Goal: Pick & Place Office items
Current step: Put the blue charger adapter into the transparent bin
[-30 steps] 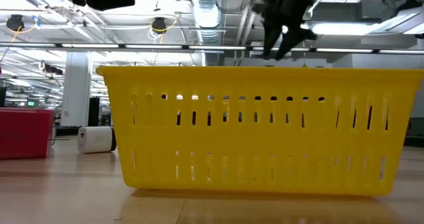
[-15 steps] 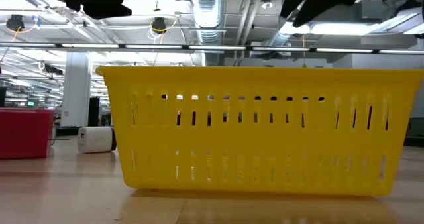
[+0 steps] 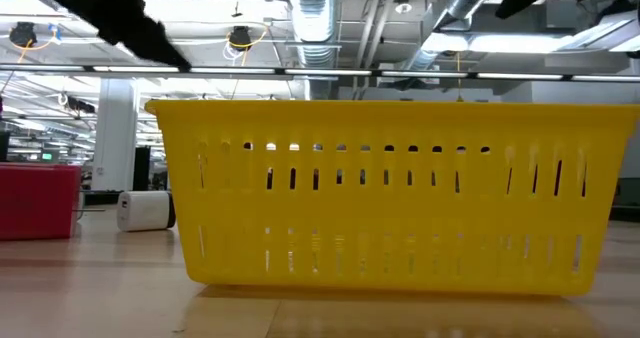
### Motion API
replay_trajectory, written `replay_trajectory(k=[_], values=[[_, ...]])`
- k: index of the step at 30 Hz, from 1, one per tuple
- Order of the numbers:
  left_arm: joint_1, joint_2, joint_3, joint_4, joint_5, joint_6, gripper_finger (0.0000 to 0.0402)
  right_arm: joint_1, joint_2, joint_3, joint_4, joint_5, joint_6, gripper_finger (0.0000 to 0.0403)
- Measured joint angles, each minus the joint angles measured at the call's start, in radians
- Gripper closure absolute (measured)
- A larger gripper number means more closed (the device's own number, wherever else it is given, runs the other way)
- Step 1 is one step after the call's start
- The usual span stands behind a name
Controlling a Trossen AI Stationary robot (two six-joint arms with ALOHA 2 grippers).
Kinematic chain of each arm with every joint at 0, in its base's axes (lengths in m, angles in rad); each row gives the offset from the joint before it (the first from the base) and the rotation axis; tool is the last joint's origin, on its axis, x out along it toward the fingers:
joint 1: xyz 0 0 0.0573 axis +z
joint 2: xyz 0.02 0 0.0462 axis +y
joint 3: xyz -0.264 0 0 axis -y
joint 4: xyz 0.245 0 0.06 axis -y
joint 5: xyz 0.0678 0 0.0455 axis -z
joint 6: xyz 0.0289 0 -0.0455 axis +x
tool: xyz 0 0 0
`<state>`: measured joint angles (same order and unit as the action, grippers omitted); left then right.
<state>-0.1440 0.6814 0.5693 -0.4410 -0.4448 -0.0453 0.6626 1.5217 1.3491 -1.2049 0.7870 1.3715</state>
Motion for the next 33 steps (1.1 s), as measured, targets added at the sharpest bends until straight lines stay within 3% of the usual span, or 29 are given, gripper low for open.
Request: replay_trajectory(k=[7, 10, 23, 33], values=[[0.012, 0.172, 0.088, -0.258, 0.119, -0.045, 0.0073, -0.002, -0.002, 0.0, -0.007, 0.012, 0.002, 0.0214], [-0.009, 0.235, 0.089, -0.258, 0.171, -0.043, 0.0073, -0.002, -0.002, 0.0, -0.001, 0.019, 0.003, 0.0214], [-0.121, 0.535, 0.089, -0.266, 0.216, -0.041, 0.0073, 0.085, -0.003, 0.0, 0.005, 0.026, 0.114, 0.0214], [-0.245, 0.514, 0.104, -0.294, 0.271, -0.141, 0.0073, 0.128, -0.003, 0.0, 0.01, 0.051, 0.178, 0.0214]])
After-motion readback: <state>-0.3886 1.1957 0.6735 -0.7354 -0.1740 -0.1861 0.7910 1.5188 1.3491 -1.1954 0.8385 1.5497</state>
